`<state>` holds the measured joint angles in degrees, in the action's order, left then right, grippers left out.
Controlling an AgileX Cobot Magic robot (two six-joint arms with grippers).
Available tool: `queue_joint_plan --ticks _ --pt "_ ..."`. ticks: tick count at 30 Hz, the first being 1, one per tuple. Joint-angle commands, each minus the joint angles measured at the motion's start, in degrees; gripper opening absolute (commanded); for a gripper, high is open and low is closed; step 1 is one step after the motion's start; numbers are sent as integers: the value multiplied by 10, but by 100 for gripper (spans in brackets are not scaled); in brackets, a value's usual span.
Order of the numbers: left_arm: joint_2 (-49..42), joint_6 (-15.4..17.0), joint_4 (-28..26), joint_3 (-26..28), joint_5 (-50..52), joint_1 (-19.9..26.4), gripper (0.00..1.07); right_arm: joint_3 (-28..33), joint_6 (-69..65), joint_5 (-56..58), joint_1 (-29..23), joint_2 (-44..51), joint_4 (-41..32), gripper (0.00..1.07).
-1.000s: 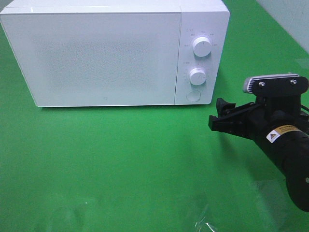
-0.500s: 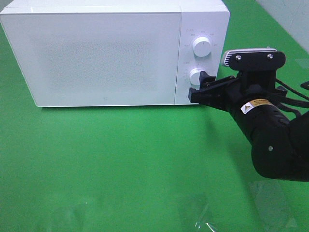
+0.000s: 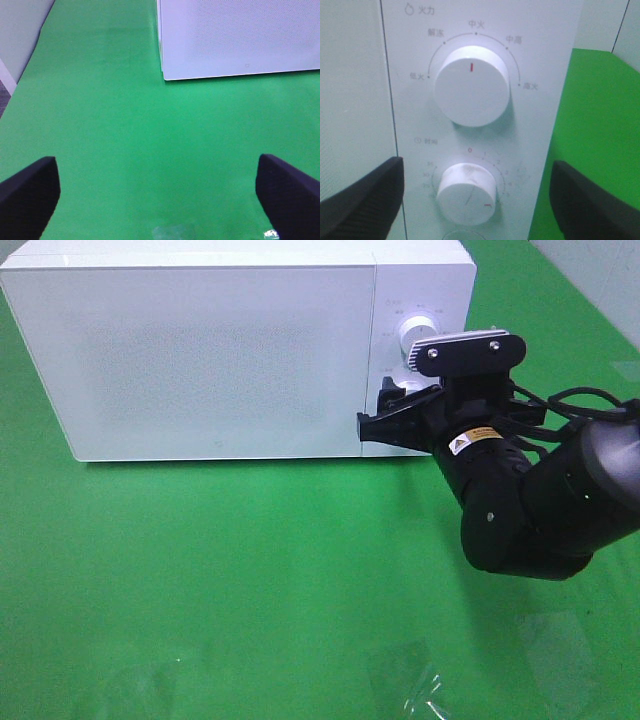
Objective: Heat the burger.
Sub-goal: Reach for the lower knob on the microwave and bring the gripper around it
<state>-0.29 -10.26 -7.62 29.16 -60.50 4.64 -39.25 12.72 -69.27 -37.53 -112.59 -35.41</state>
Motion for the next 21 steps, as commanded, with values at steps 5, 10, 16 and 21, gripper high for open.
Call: queue_joint_plan --ticks 5,10,16,21 --pt "-11 5 -1 -2 7 2 100 -35 6 -21 -7 -37 -16 76" --pt "-11 5 -1 -2 7 2 100 -61 6 -13 -6 -64 -28 76" --pt "-11 5 -1 -2 7 2 100 -85 9 4 -6 -69 -29 76" --pt "-11 5 -1 -2 7 2 100 -99 9 15 -6 -85 -30 76"
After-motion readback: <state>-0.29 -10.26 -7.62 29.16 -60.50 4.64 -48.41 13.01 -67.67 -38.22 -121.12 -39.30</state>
